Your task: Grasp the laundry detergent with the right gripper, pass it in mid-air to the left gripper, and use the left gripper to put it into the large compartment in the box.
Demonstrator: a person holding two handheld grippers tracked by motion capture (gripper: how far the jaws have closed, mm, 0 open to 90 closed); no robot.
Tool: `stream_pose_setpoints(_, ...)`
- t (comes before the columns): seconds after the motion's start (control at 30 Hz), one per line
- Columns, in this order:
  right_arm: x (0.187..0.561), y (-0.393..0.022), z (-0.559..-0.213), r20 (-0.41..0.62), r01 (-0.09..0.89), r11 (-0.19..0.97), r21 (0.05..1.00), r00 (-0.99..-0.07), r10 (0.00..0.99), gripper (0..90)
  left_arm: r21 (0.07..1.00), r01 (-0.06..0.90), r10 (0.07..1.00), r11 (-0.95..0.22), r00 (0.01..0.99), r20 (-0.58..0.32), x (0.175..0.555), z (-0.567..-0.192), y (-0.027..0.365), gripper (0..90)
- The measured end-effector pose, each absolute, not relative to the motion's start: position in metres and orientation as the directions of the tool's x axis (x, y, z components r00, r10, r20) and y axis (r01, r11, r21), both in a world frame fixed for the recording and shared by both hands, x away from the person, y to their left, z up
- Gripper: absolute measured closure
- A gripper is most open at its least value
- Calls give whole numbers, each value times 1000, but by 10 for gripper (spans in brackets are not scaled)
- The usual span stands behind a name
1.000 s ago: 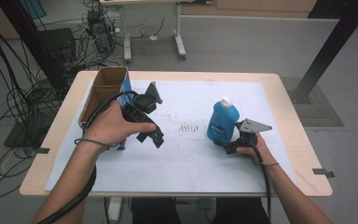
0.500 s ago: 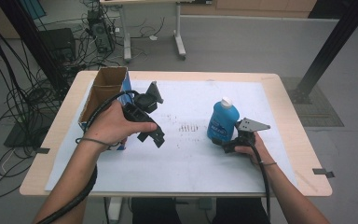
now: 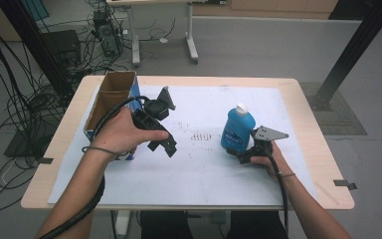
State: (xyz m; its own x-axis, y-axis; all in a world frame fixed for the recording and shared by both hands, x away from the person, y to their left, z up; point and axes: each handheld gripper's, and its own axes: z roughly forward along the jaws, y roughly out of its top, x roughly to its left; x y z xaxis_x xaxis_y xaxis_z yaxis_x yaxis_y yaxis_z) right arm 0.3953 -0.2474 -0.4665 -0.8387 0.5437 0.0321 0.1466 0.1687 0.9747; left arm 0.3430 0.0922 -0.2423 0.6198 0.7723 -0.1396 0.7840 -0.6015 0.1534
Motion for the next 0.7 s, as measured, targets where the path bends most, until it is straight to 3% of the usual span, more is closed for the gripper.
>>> stream_pose_setpoints(0.7, 395, -247, -467, 29, 145, 170, 975, -836, 548, 39, 152, 782, 770, -605, 623, -139, 343, -242, 89, 101)
